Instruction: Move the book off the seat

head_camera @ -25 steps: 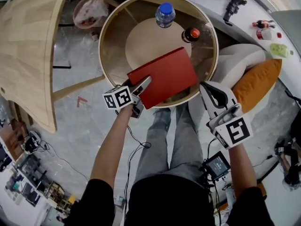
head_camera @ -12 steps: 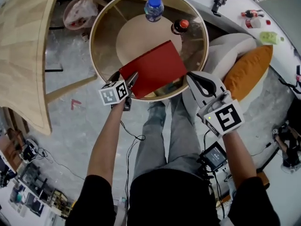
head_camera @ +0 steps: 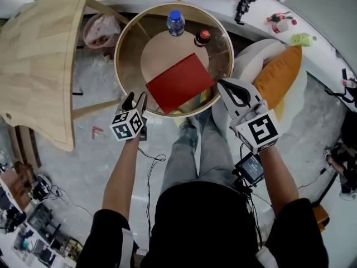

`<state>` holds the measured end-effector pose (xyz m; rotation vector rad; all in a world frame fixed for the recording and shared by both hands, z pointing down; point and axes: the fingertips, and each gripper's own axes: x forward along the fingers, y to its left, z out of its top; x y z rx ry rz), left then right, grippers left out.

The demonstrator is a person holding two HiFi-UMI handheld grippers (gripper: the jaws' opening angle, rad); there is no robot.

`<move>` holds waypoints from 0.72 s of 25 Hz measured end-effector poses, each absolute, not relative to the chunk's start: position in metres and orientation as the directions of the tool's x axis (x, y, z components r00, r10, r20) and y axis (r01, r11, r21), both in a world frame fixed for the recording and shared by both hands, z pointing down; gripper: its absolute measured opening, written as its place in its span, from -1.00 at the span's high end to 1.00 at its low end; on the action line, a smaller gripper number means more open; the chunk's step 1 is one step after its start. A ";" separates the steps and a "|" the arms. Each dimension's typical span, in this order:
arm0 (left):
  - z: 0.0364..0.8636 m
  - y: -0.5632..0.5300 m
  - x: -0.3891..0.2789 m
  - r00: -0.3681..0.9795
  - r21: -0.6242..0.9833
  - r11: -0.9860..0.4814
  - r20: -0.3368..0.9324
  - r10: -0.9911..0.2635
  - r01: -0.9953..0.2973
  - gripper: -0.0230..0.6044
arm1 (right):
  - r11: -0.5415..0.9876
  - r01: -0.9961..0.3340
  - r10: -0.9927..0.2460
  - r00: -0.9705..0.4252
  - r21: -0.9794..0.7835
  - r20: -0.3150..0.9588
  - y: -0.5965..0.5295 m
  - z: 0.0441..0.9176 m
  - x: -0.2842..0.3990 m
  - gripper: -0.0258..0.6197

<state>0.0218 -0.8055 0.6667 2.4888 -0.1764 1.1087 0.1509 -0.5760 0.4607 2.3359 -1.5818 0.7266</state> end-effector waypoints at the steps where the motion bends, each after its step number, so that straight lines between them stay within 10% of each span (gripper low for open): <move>1: 0.643 -0.806 0.019 0.702 0.290 -0.923 0.712 0.030 -0.254 0.33 | -0.396 -0.915 -0.804 0.305 -0.076 0.511 -0.573 0.448 0.150 0.88; 5: 0.555 -0.805 0.016 0.782 0.193 -0.962 0.622 -0.032 -0.194 0.86 | -0.412 -0.910 -0.811 0.349 -0.035 0.470 -0.559 0.401 0.148 0.88; 18: 0.346 -0.733 0.011 0.926 0.147 -0.988 0.377 0.018 -0.041 0.89 | -0.461 -0.884 -0.823 0.457 0.074 0.338 -0.530 0.289 0.121 0.88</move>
